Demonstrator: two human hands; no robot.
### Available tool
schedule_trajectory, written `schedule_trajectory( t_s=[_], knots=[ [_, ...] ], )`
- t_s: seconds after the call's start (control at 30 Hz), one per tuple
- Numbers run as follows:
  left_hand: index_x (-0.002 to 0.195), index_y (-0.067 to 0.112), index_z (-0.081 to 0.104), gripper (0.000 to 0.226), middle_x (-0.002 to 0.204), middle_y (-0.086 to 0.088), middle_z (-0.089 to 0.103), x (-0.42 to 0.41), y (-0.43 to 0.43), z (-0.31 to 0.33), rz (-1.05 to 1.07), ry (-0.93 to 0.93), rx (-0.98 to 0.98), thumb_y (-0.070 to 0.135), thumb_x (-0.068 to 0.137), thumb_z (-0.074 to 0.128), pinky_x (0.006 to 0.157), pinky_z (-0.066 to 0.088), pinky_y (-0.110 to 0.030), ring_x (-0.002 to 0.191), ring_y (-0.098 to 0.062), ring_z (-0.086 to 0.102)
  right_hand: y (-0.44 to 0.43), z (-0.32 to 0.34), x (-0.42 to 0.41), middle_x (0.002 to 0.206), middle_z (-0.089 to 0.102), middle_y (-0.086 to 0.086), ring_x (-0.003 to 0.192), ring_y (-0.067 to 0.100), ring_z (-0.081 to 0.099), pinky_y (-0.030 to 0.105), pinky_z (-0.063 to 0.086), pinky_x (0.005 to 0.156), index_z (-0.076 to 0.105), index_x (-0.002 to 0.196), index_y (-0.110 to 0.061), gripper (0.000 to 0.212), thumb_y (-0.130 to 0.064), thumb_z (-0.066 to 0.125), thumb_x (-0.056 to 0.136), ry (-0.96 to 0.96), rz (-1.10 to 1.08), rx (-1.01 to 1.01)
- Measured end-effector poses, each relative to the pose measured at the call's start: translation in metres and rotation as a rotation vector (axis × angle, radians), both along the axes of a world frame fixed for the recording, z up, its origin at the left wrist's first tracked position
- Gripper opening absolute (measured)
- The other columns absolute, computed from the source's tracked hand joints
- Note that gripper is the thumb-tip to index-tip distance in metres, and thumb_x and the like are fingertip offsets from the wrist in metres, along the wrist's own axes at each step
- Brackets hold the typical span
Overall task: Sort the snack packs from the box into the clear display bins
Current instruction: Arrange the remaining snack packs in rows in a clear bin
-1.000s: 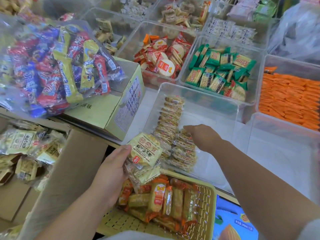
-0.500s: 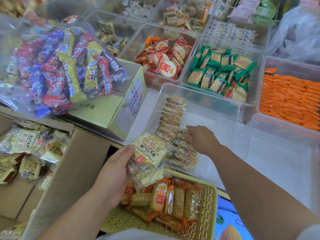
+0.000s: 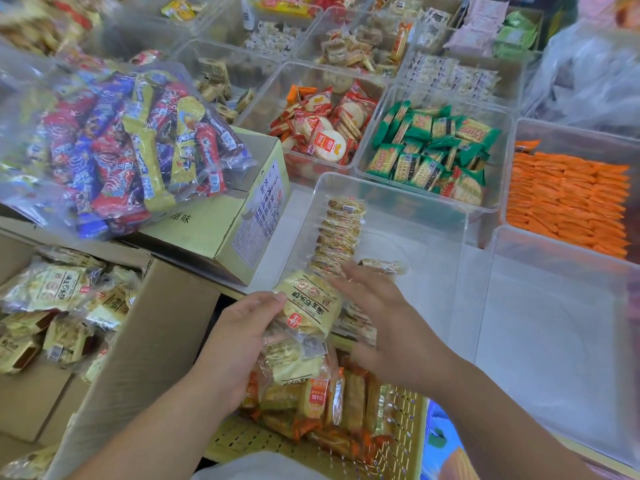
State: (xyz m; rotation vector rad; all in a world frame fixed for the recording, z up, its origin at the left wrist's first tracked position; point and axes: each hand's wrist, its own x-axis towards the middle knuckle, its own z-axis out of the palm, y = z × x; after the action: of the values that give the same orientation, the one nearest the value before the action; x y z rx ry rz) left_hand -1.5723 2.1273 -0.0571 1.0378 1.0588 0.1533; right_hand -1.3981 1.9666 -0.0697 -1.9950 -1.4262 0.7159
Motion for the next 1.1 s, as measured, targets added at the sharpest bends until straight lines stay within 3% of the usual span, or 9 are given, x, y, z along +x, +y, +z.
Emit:
schedule_trajectory(
  t_s=[0.1, 0.17, 0.27, 0.47, 0.57, 0.7, 0.8, 0.93, 1.1],
  knots=[
    [0.083, 0.026, 0.077, 0.04, 0.089, -0.002, 0.078, 0.008, -0.01, 0.007, -0.062, 0.052, 0.188, 0.06, 0.063, 0.08, 0.086, 0.055, -0.043, 0.086, -0.02, 0.074, -0.002, 0.011, -0.023, 0.154, 0.031, -0.025, 0.144, -0.009, 0.021, 0.019, 0.023, 0.116, 0.039, 0.152, -0.041, 0.078, -0.034, 0.06, 0.076, 0.081, -0.051, 0.07],
    [0.089, 0.029, 0.079, 0.051, 0.09, 0.003, 0.077, 0.012, -0.017, 0.011, -0.092, 0.057, 0.271, 0.065, 0.053, 0.082, 0.076, 0.054, -0.032, 0.085, -0.015, 0.073, 0.002, 0.012, -0.035, 0.147, 0.038, -0.027, 0.136, -0.019, 0.024, 0.008, 0.022, 0.111, 0.041, 0.151, -0.036, 0.075, -0.05, 0.062, 0.081, 0.125, -0.14, 0.093],
    [0.098, 0.03, 0.079, 0.059, 0.097, 0.002, 0.078, 0.016, -0.023, 0.012, -0.111, 0.053, 0.275, 0.064, 0.05, 0.085, 0.064, 0.06, -0.031, 0.086, -0.017, 0.076, 0.008, 0.007, -0.046, 0.15, 0.045, -0.018, 0.138, -0.005, 0.035, 0.014, 0.028, 0.112, 0.041, 0.151, -0.033, 0.074, -0.05, 0.069, 0.084, 0.094, -0.236, 0.111],
    [0.109, 0.036, 0.079, 0.037, 0.111, 0.013, 0.077, 0.016, -0.018, 0.003, -0.235, 0.05, 0.224, 0.031, 0.074, 0.09, 0.075, 0.057, -0.016, 0.102, -0.005, 0.073, 0.009, -0.003, -0.033, 0.126, 0.065, -0.009, 0.111, 0.002, 0.058, 0.01, 0.043, 0.093, 0.057, 0.138, -0.03, 0.042, -0.025, 0.064, 0.097, 0.108, -0.399, 0.165],
    [0.103, 0.04, 0.08, 0.033, 0.111, 0.007, 0.077, 0.016, -0.01, -0.003, -0.217, 0.113, 0.225, 0.014, 0.084, 0.083, 0.079, 0.061, -0.03, 0.1, -0.015, 0.074, 0.007, -0.007, -0.007, 0.119, 0.068, -0.008, 0.103, 0.004, 0.062, 0.012, 0.044, 0.084, 0.06, 0.134, -0.03, 0.035, -0.023, 0.06, 0.1, 0.137, -0.447, 0.127],
    [0.099, 0.039, 0.08, 0.039, 0.111, 0.002, 0.076, 0.016, 0.009, -0.008, -0.055, 0.092, 0.222, 0.002, 0.086, 0.077, 0.076, 0.057, -0.031, 0.093, -0.017, 0.075, 0.012, -0.018, 0.056, 0.111, 0.064, -0.006, 0.091, 0.005, 0.063, 0.017, 0.047, 0.083, 0.065, 0.13, -0.024, 0.033, -0.02, 0.064, 0.098, -0.011, -0.505, 0.117],
    [0.115, 0.038, 0.074, 0.045, 0.127, 0.0, 0.068, 0.019, 0.023, -0.013, 0.0, 0.093, 0.206, 0.003, 0.087, 0.076, 0.09, 0.052, -0.034, 0.112, -0.018, 0.067, 0.026, -0.038, 0.106, 0.116, 0.067, 0.009, 0.105, 0.028, 0.062, 0.039, 0.051, 0.093, 0.064, 0.134, -0.017, 0.036, -0.021, 0.063, 0.098, -0.132, -0.524, -0.023],
    [0.137, 0.037, 0.06, 0.061, 0.146, -0.004, 0.051, 0.021, 0.035, -0.019, -0.052, 0.204, 0.176, 0.009, 0.086, 0.079, 0.112, 0.044, -0.049, 0.129, -0.026, 0.057, 0.049, -0.072, 0.139, 0.107, 0.066, 0.016, 0.103, 0.037, 0.058, 0.044, 0.049, 0.088, 0.065, 0.121, -0.006, 0.033, -0.031, 0.053, 0.103, -0.257, -0.315, -0.317],
    [0.152, 0.029, 0.048, 0.082, 0.151, -0.002, 0.05, 0.024, 0.047, -0.024, -0.161, 0.301, 0.146, 0.015, 0.078, 0.083, 0.098, 0.051, -0.046, 0.124, -0.026, 0.062, 0.062, -0.105, 0.139, 0.121, 0.067, 0.018, 0.112, 0.038, 0.06, 0.046, 0.047, 0.096, 0.063, 0.124, -0.004, 0.043, -0.033, 0.036, 0.109, -0.16, -0.149, -0.499]
  ],
)
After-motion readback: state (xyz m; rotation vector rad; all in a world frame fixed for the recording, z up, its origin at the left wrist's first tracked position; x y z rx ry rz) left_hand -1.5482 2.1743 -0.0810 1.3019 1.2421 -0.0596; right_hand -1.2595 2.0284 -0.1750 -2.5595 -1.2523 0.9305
